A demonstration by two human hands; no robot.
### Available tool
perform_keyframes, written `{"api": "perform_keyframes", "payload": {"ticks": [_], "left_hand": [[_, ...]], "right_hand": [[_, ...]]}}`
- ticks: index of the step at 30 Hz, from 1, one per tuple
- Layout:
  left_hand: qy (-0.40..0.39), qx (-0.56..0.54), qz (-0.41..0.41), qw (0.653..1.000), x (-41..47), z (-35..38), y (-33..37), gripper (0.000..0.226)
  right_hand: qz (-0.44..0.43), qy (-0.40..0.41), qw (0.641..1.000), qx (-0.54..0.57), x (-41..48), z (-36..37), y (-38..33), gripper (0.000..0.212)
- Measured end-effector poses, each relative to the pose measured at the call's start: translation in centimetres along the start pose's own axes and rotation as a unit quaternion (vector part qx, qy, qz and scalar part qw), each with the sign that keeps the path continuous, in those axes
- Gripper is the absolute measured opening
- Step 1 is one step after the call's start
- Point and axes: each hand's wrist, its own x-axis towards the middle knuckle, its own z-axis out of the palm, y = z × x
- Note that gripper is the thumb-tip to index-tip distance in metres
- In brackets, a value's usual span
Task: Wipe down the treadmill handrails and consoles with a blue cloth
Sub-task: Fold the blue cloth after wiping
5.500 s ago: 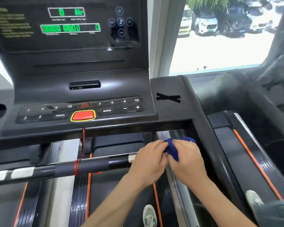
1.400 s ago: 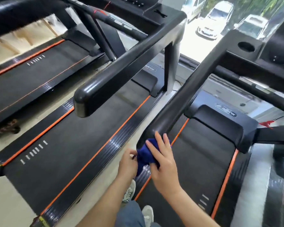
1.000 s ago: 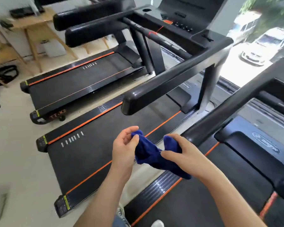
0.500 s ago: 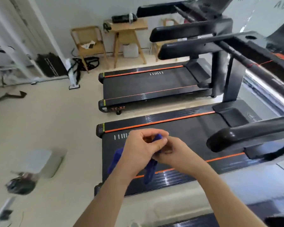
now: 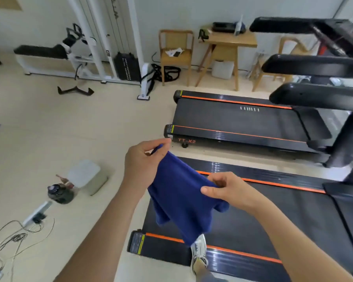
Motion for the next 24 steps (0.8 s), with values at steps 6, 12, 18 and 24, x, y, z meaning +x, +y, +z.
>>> {"api": "perform_keyframes", "payload": {"ticks": [6,12,18,24], "left_hand": [[0.05,0.109,-0.027,0.992,8.1,1.0,-3.5,0.014],[0.132,0.031,-0.087,0.987,14.9,2.3,-4.6,0.011],[0.251,-0.063,-0.148,0.955,22.4,0.2,-7.4,0.009],[0.315,-0.084,-0.191,0.926,29.5,-3.7,-11.0,0.006]], "right_hand": [[0.002,-0.069,0.993,-0.097,9.7,-9.4,-1.0,0.019],[-0.028,-0.082,0.949,-0.303,20.8,-14.5,-3.2,0.009],[-0.063,-0.046,0.913,-0.4,31.6,-15.1,-7.1,0.015],[-0.053,-0.058,0.984,-0.159,41.5,-11.9,-10.9,0.007]]}}
